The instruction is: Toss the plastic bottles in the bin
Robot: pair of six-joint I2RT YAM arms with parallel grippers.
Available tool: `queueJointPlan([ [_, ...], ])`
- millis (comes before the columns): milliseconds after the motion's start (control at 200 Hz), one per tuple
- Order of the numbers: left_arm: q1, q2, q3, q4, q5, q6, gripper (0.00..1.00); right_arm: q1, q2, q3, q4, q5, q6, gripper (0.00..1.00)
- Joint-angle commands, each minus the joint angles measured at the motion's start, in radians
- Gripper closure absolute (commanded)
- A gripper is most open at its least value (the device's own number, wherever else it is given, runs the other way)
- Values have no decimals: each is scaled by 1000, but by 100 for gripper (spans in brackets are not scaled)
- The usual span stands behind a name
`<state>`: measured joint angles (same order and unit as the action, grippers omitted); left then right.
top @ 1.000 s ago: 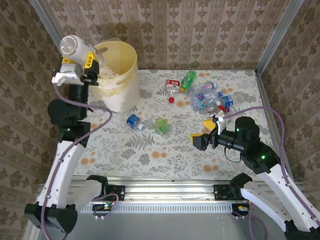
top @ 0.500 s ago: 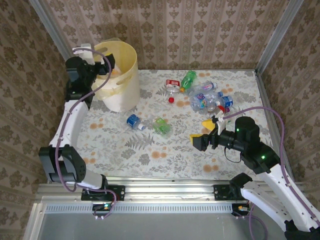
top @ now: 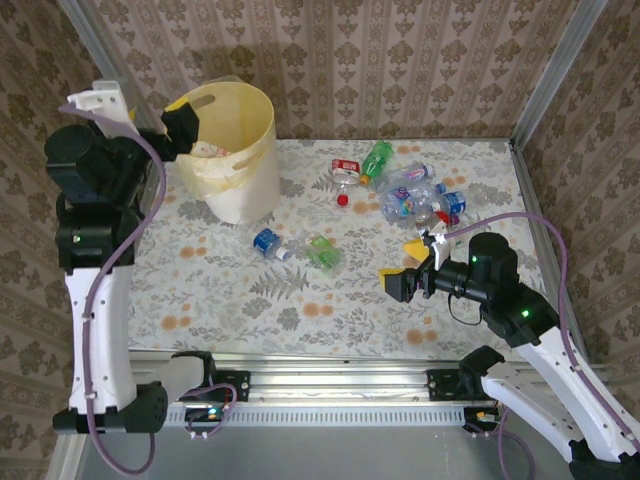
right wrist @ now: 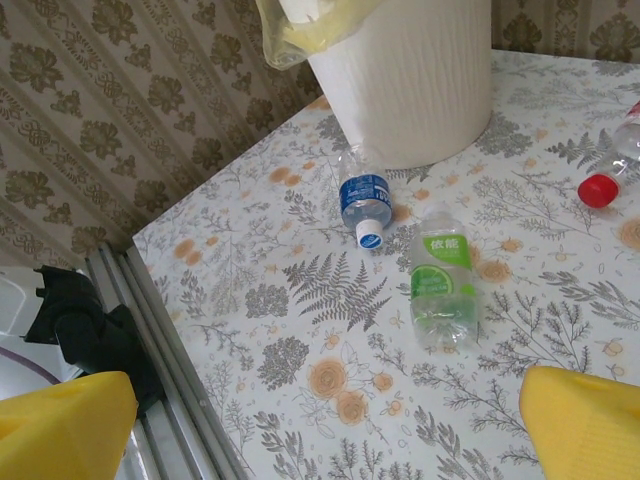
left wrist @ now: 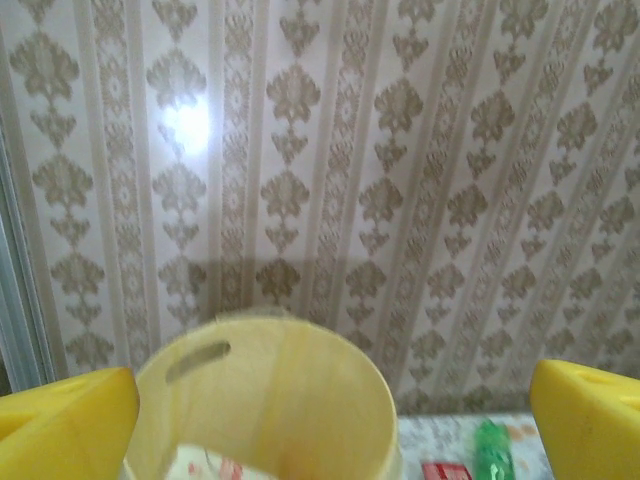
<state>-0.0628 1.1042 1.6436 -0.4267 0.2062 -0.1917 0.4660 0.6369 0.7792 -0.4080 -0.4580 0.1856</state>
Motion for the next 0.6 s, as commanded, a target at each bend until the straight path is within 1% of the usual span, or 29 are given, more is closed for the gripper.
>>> queueJointPlan([
  [0,-34,27,-5,-269,50,-28,1,6,-2,29,2,-22,-4,0],
  [75,-84,38,16,-378,13,0,0,6,-3,36,-8,-18,-8,0],
  [155,-124,49,20,-467,-37,-3,0,6,-5,38,-13,-15,-9,0],
  [295,-150,61,-32,-549,-67,-74,0,6,-11,35,-14,-11,-5,0],
  [410,-159,67,-114,-558,-74,-149,3,6,-12,38,-17,-12,-6,0],
  [495,-160,54,-201,-521,-81,-204,3,6,-13,40,-17,-11,-8,0],
  [595,-164,37,-294,-462,-55,-268,5,6,-15,43,-23,-11,-8,0],
])
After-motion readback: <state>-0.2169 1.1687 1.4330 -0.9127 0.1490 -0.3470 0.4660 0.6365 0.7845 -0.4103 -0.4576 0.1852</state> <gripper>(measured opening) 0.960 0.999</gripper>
